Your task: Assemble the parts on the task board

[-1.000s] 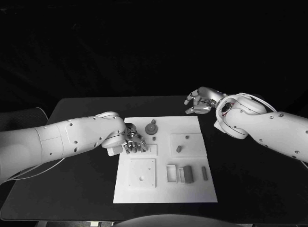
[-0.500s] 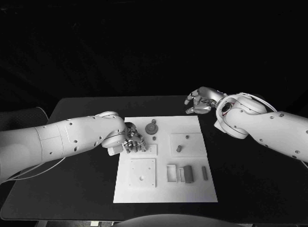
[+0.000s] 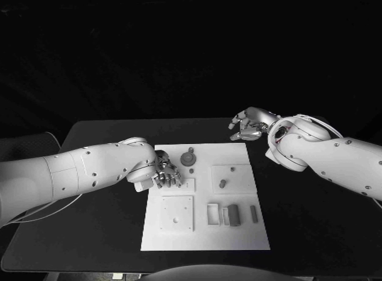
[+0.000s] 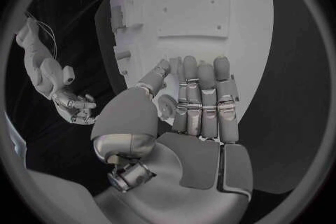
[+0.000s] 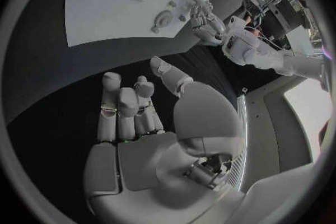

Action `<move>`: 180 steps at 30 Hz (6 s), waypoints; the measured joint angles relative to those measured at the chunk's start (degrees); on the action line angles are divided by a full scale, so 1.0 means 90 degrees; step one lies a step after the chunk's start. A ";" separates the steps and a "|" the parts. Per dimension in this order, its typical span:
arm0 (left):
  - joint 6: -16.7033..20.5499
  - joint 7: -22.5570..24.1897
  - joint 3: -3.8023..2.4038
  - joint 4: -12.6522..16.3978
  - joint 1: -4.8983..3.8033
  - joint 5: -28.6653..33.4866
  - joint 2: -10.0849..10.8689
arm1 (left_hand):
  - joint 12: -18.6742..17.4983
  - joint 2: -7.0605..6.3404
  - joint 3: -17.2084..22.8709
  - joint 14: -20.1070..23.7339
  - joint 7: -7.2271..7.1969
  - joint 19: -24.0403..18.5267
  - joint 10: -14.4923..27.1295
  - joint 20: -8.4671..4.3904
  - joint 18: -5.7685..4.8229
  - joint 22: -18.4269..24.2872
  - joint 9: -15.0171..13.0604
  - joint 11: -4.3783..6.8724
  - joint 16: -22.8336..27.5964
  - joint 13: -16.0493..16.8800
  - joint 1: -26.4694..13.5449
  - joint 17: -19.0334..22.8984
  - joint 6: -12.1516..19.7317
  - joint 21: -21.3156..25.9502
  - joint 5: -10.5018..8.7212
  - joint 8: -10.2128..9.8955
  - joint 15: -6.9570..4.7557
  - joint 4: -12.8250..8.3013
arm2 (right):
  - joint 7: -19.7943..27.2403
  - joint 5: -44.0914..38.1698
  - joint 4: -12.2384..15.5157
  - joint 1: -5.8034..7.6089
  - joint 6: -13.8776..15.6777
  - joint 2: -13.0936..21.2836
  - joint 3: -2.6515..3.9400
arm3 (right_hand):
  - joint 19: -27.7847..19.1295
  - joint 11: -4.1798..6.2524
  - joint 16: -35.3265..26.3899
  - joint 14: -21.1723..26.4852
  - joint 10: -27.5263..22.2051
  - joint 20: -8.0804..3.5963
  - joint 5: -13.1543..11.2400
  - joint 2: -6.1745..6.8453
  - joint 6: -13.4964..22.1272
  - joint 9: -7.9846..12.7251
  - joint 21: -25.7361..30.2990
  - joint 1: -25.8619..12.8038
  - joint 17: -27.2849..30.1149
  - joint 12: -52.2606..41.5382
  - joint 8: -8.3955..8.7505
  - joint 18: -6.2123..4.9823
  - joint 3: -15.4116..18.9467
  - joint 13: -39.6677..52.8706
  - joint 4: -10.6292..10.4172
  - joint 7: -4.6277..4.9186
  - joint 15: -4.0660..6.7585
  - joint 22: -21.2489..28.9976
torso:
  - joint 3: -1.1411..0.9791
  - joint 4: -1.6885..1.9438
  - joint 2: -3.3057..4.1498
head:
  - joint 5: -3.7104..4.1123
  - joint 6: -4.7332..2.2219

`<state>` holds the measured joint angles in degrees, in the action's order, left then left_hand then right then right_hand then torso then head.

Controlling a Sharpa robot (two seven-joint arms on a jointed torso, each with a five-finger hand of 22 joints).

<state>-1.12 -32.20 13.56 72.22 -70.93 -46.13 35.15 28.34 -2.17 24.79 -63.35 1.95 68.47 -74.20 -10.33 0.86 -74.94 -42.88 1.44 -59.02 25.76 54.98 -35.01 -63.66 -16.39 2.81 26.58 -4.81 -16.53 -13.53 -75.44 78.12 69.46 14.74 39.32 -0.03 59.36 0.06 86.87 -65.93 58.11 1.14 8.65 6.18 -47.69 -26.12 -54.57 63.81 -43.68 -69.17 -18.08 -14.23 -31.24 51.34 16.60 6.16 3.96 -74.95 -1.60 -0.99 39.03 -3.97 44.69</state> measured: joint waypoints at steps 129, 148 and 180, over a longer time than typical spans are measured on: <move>0.0269 -0.0165 -0.0001 0.0110 0.0000 -0.0335 -0.0082 | 0.1554 -0.0255 0.0953 -0.0015 0.0075 0.0208 -0.0060 -0.0231 -0.0002 0.0003 -0.0127 0.0216 -0.1727 0.0639 0.0015 0.0211 0.0008 -0.1556 0.1988 -0.0826 -0.0261 0.0248 | 0.0001 0.0000 -0.0015 -0.0003 -0.0076 0.0019 0.0000 | -0.0067 -0.0021 -0.0050 0.0074 -0.0051 0.0022 0.0000 0.0000 0.0064 0.0038 0.0051 0.0000 0.0016 0.0024 0.0089 0.0015 0.0000 -0.0043 0.0000 0.0064 -0.0049 0.0000 | 0.0003 0.0000 -0.0003 | -0.0010 0.0097; 0.0375 -0.0200 0.0001 0.0118 0.0000 -0.0611 -0.0094 | 0.1580 -0.0306 0.0951 -0.0036 0.0056 0.0196 -0.0087 -0.0246 -0.0002 0.0004 -0.0128 0.0223 -0.1765 0.0642 -0.0035 0.0290 -0.0013 -0.1604 0.1963 -0.0787 -0.0282 0.0249 | 0.0001 0.0000 0.0002 -0.0003 -0.0082 0.0030 0.0000 | -0.0068 -0.0020 -0.0050 0.0074 -0.0053 0.0022 0.0000 0.0000 0.0070 0.0043 0.0050 0.0000 0.0015 0.0024 0.0112 0.0017 0.0000 -0.0048 0.0000 0.0070 -0.0049 0.0000 | 0.0002 -0.0002 -0.0001 | -0.0020 0.0088; 0.0232 -0.0263 0.0001 0.0146 0.0000 -0.0680 -0.0105 | 0.1634 -0.0611 0.0973 -0.0264 -0.0206 0.0331 -0.0161 -0.0539 -0.0008 0.0000 -0.0678 0.0387 -0.1903 0.0622 -0.0360 0.0508 -0.0276 -0.1654 0.1102 -0.0740 -0.0541 0.0765 | 0.0004 -0.0100 0.0094 -0.0003 -0.0121 0.0061 0.0000 | -0.0068 -0.0042 -0.0050 0.0073 -0.0075 0.0022 0.0000 0.0000 0.0082 0.0048 0.0050 0.0000 0.0020 0.0024 0.0112 -0.0042 0.0000 -0.0056 0.0000 0.0082 -0.0048 0.0000 | 0.0002 -0.0002 -0.0001 | 0.0004 0.0093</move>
<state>0.97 -34.57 13.57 73.54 -70.93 -52.25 34.21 43.04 -7.67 33.54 -65.73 0.09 71.45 -75.65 -15.18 0.79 -74.94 -48.98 4.92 -76.15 31.36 51.73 -30.44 -66.14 -31.27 12.73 19.92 -9.68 -9.65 -13.49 -76.34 78.97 69.44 13.65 39.87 -0.03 58.75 -0.32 86.42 -65.27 57.44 1.34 8.65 6.18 -46.95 -25.69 -54.12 63.81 -43.50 -68.95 -17.08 -14.60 -31.24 50.84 16.60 6.91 3.52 -74.95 -1.58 -1.01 39.02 -3.94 45.53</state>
